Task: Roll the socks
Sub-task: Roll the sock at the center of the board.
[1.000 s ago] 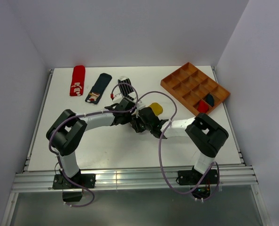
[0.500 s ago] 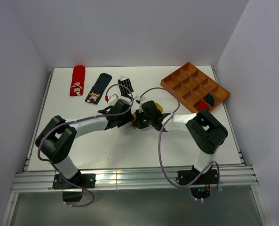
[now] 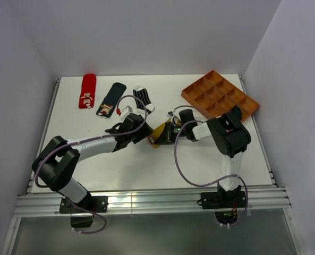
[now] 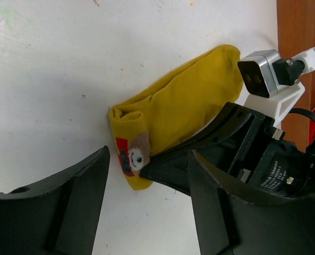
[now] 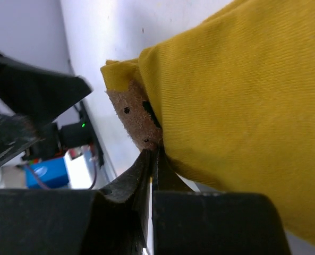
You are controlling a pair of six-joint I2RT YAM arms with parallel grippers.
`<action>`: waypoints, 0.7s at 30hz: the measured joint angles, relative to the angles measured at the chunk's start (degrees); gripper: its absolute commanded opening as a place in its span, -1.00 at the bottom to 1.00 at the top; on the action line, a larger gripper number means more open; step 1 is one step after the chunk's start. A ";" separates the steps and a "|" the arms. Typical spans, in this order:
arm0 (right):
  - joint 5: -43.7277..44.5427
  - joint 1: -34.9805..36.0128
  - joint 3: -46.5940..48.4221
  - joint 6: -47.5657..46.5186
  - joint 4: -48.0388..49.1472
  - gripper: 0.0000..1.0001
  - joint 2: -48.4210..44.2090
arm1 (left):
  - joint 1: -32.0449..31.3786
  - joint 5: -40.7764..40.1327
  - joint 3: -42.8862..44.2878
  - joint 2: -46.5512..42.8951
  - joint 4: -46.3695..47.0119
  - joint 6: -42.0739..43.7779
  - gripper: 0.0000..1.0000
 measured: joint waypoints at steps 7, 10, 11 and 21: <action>-5.77 -1.81 0.81 1.90 -0.28 -1.00 2.51 | 0.59 2.08 0.00 4.74 2.25 -0.04 0.24; -6.49 -2.21 0.98 2.10 -0.81 -1.00 2.78 | 1.03 2.71 0.00 5.90 2.23 -0.26 0.23; -6.58 -2.29 1.11 2.10 -1.09 -1.00 2.82 | 1.16 2.84 -0.04 6.01 2.32 -0.37 0.23; -7.19 -2.34 3.21 2.03 -4.48 -1.00 3.80 | 1.79 4.44 -2.89 6.60 6.12 -1.99 0.05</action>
